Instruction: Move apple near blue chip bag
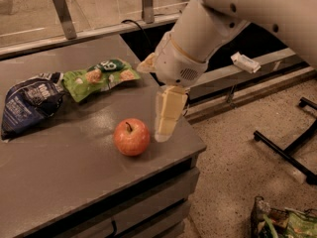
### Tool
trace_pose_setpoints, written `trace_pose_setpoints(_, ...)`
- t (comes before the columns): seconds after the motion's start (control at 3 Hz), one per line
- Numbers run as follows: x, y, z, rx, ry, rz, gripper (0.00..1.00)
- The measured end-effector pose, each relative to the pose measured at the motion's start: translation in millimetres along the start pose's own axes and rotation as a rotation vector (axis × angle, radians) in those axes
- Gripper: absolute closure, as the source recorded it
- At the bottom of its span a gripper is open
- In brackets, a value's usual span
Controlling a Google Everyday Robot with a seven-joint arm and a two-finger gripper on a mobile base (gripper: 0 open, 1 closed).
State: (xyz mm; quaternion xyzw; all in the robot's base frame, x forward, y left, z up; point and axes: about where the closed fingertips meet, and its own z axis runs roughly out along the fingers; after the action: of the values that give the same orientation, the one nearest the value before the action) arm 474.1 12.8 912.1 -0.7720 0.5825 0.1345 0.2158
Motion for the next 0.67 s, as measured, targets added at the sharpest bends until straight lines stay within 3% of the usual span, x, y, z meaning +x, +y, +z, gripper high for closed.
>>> trace_pose_setpoints(0.67, -10.8, 35.9, 42.8, -0.091, -0.034, -0.063, 0.00)
